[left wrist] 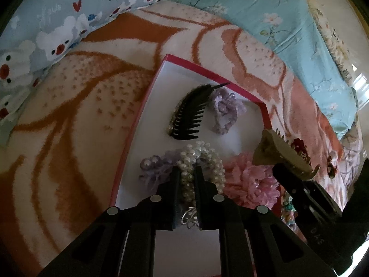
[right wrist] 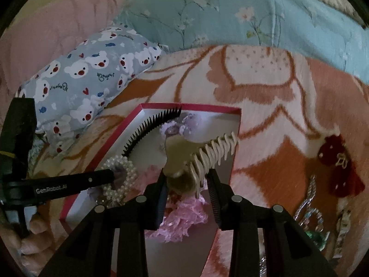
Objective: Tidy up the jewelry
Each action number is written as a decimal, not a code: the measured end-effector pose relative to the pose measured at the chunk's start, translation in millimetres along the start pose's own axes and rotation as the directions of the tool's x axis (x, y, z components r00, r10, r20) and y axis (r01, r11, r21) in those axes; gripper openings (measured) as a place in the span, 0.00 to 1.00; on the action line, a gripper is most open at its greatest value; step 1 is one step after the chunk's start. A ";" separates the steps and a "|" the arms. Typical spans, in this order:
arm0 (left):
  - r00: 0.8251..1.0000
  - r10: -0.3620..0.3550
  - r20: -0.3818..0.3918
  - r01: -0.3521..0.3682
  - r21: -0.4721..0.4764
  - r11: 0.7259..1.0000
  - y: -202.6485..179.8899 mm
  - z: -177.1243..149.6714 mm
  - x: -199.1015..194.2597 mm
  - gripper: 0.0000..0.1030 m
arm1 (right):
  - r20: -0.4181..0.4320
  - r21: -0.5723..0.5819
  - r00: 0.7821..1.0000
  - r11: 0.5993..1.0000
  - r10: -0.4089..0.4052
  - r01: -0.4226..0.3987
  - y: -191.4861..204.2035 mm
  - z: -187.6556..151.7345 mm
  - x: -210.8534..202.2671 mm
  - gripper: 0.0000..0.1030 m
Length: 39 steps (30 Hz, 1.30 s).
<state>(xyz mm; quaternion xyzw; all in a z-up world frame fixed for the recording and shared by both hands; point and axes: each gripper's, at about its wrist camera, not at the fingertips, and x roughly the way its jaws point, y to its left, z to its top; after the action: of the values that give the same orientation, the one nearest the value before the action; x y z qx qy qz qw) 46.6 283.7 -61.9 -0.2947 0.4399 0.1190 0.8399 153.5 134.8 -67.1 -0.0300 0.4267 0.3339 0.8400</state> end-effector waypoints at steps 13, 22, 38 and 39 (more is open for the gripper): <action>1.000 -0.002 -0.012 0.002 -0.007 1.000 5.2 0.3 5.9 0.11 | -0.053 -0.028 0.999 1.000 0.002 -0.004 2.1 -16.0 19.1 0.33; 1.000 0.002 -0.023 -0.002 -0.010 1.000 5.6 4.1 9.2 0.12 | -0.075 0.012 0.996 0.999 0.046 -0.045 -3.5 -14.5 19.1 0.36; 1.000 0.000 -0.021 0.000 -0.012 1.000 -0.1 3.3 0.7 0.32 | -0.076 0.065 0.993 0.994 0.095 -0.090 -15.8 -9.7 5.7 0.51; 1.000 0.001 -0.021 -0.001 -0.010 1.000 -0.7 2.9 0.1 0.33 | -0.075 0.067 0.992 0.993 0.097 -0.092 -16.4 -9.5 4.8 0.51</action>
<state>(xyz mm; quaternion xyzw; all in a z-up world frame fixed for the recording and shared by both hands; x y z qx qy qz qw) 48.9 284.8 -60.5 -0.2999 0.4480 0.1185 0.8338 158.5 121.3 -80.5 0.0038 0.4707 0.3582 0.8063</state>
